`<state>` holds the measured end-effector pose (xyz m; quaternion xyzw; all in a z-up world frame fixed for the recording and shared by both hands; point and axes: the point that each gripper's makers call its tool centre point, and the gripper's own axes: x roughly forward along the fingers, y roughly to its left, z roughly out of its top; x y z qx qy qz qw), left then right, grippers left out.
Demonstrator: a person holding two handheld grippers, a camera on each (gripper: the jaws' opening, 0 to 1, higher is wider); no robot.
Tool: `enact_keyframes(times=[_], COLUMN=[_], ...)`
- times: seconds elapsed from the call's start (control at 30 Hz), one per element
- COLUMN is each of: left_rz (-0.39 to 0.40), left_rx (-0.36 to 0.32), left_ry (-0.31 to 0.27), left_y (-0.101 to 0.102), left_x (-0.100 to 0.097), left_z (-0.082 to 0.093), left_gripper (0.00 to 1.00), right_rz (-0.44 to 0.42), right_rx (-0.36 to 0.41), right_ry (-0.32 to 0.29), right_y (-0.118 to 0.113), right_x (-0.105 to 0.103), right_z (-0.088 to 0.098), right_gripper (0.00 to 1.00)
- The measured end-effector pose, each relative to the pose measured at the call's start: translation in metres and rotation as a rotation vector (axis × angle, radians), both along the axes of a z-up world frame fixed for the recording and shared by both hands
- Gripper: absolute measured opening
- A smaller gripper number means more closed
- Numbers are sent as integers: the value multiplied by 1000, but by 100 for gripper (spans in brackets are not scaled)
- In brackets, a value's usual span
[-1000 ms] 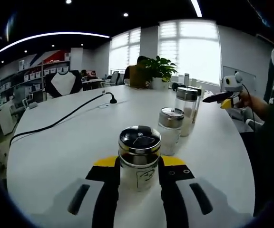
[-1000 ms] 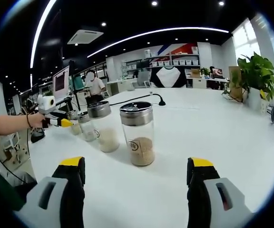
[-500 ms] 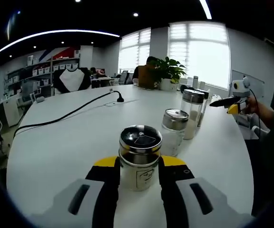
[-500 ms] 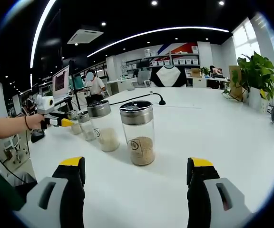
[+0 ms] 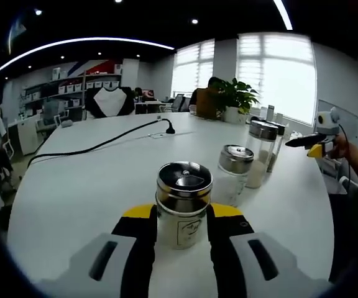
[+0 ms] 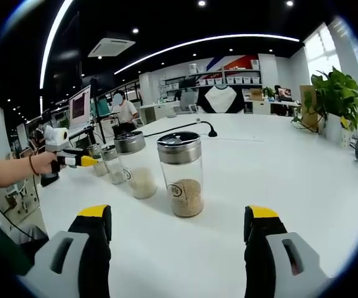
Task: Rotate the seasoning bottle until the label or dispensing opening points toward the visible target arrow and the bottle remains upright within the marked orientation range
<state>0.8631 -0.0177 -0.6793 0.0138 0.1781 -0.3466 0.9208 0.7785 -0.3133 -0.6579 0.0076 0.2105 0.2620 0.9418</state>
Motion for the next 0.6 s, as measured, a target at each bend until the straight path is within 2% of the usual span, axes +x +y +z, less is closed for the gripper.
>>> enact_keyframes(times=[0.4,0.6], left_rz=[99,139], left_rx=[36,29], left_ry=[-16,-23], left_y=[0,1], left_x=[-2,-1], left_z=[-1,-1], left_gripper=[33,33], right_rz=[4,-3], right_rx=[1,3], right_ry=[0,4], right_y=[1,0], right_x=[2,3], right_z=[1,0], right_gripper=[90,90])
